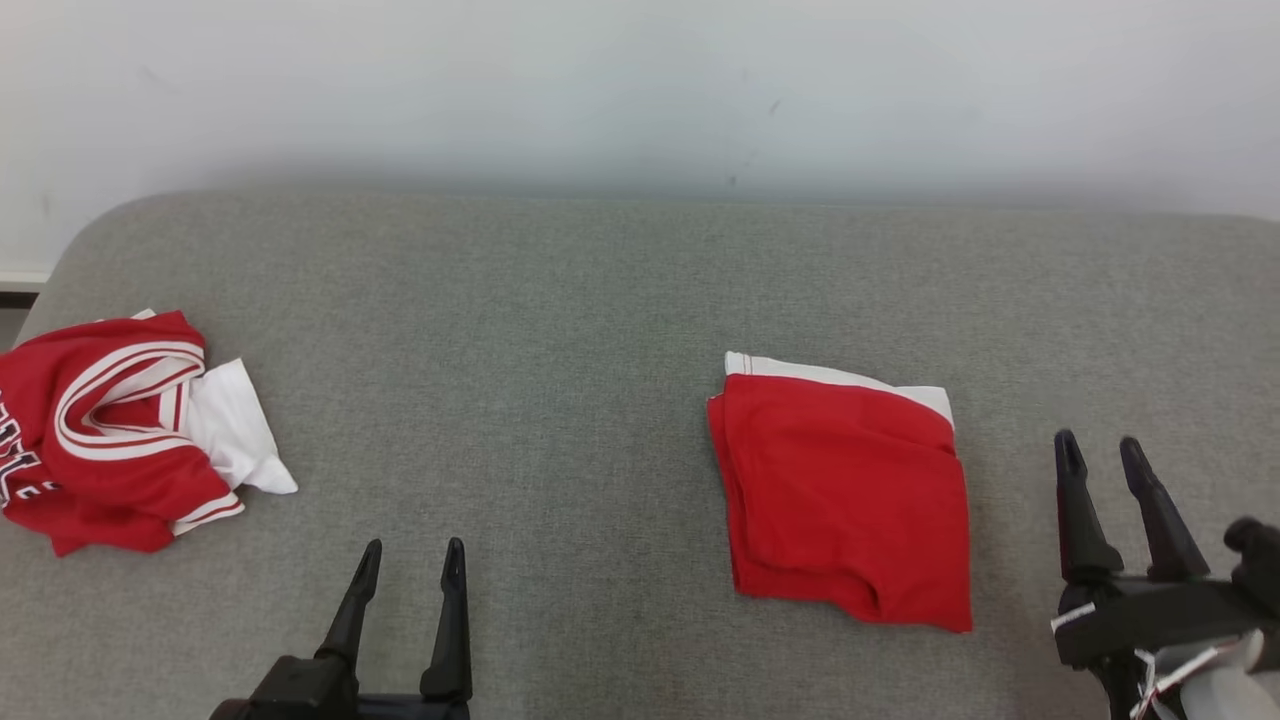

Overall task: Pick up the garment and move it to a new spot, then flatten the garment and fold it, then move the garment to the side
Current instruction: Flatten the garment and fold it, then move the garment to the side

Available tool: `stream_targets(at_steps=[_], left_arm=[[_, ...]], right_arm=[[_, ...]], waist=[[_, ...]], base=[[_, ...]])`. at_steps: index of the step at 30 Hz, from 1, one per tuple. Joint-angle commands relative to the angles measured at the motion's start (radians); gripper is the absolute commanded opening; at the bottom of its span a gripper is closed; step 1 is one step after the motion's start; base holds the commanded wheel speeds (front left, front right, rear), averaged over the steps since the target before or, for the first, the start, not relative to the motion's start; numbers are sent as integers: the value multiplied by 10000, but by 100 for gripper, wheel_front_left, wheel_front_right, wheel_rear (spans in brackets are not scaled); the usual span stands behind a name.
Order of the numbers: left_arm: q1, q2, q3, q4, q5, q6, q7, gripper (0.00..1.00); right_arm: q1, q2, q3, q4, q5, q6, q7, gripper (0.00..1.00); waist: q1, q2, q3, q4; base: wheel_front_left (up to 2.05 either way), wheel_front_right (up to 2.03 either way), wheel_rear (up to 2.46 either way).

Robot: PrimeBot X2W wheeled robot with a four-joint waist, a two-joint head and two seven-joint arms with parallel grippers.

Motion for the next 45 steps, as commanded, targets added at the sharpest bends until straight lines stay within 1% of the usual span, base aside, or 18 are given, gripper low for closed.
stream_targets(at_steps=[1, 3, 5, 8, 13, 20, 22, 26, 36, 45], left_arm=[[68, 21, 49, -88, 78, -29, -41, 100], [161, 20, 128, -119, 217, -42, -41, 100], [252, 20, 212, -161, 313, -50, -41, 100], [329, 20, 317, -226, 492, -61, -41, 100], [513, 20, 495, -254, 812, -106, -41, 100], [682, 18, 641, -200, 1132, -239, -41, 100], [770, 18, 626, -216, 1449, -233, -41, 100], [903, 18, 636, -258, 1723, -301, -41, 100], [1214, 16, 941, -469, 1772, -500, -41, 100], [1240, 16, 1125, -519, 1819, -553, -41, 100]], right_arm=[[140, 112, -144, -163, -177, -15, -72, 100], [463, 336, -596, -600, -812, -15, -65, 100], [881, 692, -937, -1057, -1380, -15, -66, 100], [1397, 1306, -1511, -1772, -1724, -15, -69, 100], [2164, 1758, -1662, -2335, -2239, -15, -70, 100], [2735, 1997, -1468, -2518, -3191, -15, -71, 100], [2856, 2106, -1528, -2570, -3392, -15, -71, 100], [3017, 2224, -1403, -2471, -3780, -15, -72, 100], [3121, 2430, -1589, -2339, -3946, -15, -72, 100], [3178, 2518, -1565, -2262, -4028, -15, -73, 100]], waist=[[0, 0, -53, -85], [0, 0, -81, -180], [0, 0, -125, -266], [0, 0, -227, -375], [0, 0, -410, -440], [0, 0, -666, -410], [0, 0, -743, -384], [0, 0, -820, -336], [0, 0, -887, -271], [0, 0, -878, -250]], base=[[0, 0, 0], [0, 0, 0], [0, 0, 0], [0, 0, 0], [0, 0, 0], [0, 0, 0], [0, 0, 0], [0, 0, 0], [0, 0, 0], [0, 0, 0]])
